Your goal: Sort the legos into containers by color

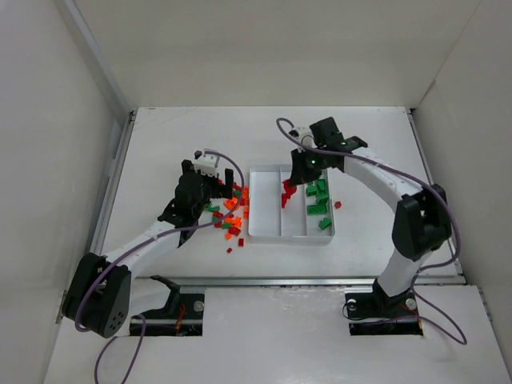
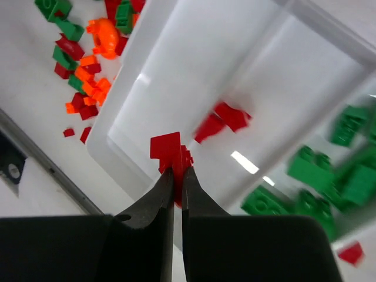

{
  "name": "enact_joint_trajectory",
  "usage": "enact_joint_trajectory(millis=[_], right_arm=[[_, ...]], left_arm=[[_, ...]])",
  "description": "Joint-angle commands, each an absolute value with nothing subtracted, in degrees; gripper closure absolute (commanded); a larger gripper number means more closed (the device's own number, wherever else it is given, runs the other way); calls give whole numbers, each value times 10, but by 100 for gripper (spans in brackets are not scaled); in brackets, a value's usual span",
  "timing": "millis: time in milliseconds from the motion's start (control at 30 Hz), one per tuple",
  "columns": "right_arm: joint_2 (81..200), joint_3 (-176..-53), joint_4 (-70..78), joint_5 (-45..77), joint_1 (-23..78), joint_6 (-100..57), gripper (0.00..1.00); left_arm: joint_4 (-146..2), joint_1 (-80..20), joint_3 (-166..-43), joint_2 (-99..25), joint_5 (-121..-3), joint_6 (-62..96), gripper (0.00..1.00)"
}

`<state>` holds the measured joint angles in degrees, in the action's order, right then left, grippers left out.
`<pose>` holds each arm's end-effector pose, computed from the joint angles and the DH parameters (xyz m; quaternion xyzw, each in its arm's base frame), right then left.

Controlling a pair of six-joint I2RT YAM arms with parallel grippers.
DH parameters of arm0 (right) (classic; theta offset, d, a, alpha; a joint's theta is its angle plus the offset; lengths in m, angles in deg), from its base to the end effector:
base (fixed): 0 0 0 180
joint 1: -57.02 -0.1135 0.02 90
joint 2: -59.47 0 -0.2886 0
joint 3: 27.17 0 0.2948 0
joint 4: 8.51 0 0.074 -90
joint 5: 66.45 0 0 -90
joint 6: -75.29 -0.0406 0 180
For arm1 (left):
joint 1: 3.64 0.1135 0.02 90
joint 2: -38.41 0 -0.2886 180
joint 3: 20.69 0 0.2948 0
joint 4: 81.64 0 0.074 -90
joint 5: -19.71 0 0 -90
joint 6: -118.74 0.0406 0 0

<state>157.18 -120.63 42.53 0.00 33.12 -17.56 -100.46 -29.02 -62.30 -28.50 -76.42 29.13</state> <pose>0.3738 0.1834 0.2862 -0.2305 0.9075 0.2570 0.2390 0.2611 -0.1191 0.2401 0.1314 0.7341 -0.1049 0.6579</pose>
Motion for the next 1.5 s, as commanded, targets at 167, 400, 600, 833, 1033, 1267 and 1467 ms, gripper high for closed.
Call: enact_joint_trajectory(millis=[167, 400, 600, 833, 1033, 1267, 1467], right_arm=[[1634, -1241, 306, -96, 327, -218, 100], [1684, -1272, 344, -27, 332, -213, 97], [1685, -1279, 363, 35, 332, -225, 91], [1673, -1276, 357, 54, 344, -249, 52], [1635, -1276, 365, 87, 355, -242, 28], [1517, -1200, 364, 175, 417, -290, 28], [1487, -1086, 390, 159, 485, -296, 46]], left_arm=[[-1022, -288, -618, -259, -774, 316, 0], [-1022, -288, -607, -254, -780, 316, 0], [-1022, -288, -607, -254, -780, 316, 0], [-1022, -288, -607, -249, -780, 316, 0], [-1022, -288, -607, -249, -780, 316, 0], [-1022, -288, -607, -261, -780, 322, 0], [-1022, -288, -613, -266, -780, 322, 0]])
